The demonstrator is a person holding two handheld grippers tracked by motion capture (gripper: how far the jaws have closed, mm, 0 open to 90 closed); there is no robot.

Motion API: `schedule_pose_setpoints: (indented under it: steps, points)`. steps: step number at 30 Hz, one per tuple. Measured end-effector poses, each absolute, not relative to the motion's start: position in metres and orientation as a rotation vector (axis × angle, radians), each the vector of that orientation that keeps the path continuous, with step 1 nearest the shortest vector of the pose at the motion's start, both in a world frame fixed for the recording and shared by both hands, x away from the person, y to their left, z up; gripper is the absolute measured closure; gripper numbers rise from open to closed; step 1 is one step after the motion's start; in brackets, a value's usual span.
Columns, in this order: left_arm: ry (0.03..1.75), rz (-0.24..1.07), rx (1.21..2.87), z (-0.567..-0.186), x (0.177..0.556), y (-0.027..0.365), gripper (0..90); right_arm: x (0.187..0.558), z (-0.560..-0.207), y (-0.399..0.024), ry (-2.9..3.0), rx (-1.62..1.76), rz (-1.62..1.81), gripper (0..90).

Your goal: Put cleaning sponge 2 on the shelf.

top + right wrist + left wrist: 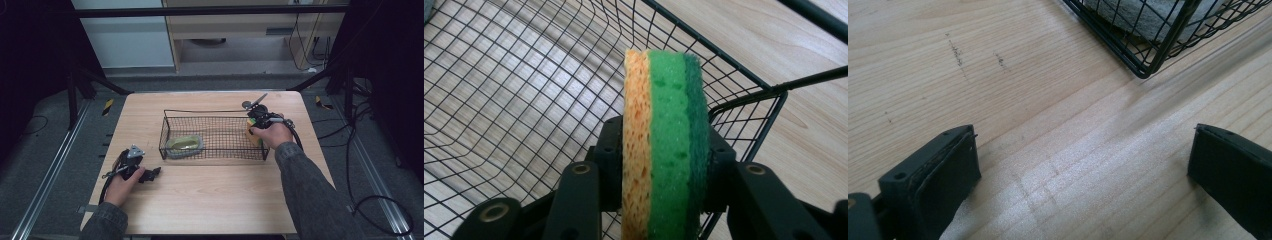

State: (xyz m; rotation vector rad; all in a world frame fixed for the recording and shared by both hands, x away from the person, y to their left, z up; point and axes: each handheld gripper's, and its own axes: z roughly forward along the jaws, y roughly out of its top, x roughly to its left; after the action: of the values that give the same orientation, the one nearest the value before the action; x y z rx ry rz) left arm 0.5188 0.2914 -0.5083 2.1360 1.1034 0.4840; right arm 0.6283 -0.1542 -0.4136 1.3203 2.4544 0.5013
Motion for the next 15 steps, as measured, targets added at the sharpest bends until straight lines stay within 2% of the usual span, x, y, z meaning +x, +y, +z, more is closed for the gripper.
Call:
schedule_pose_setpoints:
  steps: [15]
  points:
    - [1.103,0.484,2.136,-0.5083,0.5189,0.2914,0.0,0.6251,-0.4081,-0.1524,2.446,1.318,0.539,58.2]
